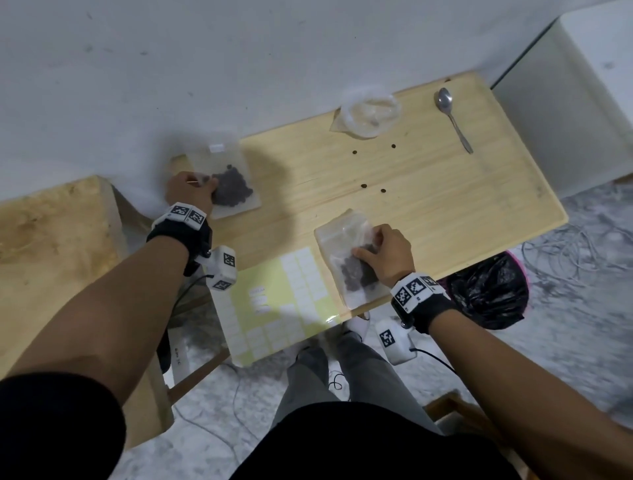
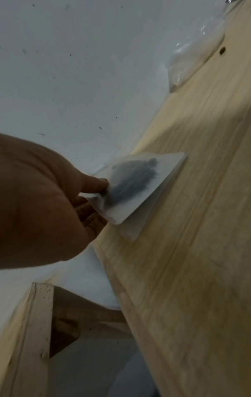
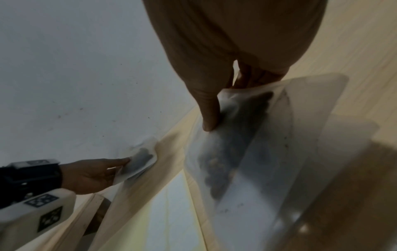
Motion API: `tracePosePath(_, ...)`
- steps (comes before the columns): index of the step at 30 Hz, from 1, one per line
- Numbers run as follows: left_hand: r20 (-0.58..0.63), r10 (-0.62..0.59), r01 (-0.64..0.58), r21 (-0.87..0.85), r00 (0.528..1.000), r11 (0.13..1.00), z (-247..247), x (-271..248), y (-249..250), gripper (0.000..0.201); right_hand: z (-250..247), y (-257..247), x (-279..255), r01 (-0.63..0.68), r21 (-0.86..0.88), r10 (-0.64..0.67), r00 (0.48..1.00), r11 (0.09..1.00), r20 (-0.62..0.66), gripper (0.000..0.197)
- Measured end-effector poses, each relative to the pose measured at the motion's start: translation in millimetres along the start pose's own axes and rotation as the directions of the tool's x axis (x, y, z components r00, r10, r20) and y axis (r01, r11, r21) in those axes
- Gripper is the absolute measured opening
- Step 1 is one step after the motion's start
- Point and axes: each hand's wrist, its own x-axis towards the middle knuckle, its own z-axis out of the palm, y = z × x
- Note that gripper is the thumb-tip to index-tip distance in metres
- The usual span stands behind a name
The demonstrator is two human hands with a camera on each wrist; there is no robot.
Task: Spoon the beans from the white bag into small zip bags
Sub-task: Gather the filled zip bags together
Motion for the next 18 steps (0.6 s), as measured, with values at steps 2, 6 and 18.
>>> tracePosePath(2,0.009,-0.015,0.015,0.042,1.0,0.999,0.9,3.4,-1.8,0.016,-0.7,1.1,-0.1,-0.011,0.063,0.009,1.0,0.998,0.026,0.039)
tracePosePath(6,0.018,-0.038,0.036,0.072,0.999,0.997,-2.6,3.7,-2.9,0.024,-4.1,0.4,0.1,-0.025,0.139,0.015,0.998,0.99,0.068,0.039)
tracePosePath(18,0.123,0.095,-0.057,-0.279,0.988,0.959,-9.3,-86.7,-24.2,0.021,7.1,-40.1,-1.1,0.103,0.409,-0.178,0.973,0.907,0.149,0.041)
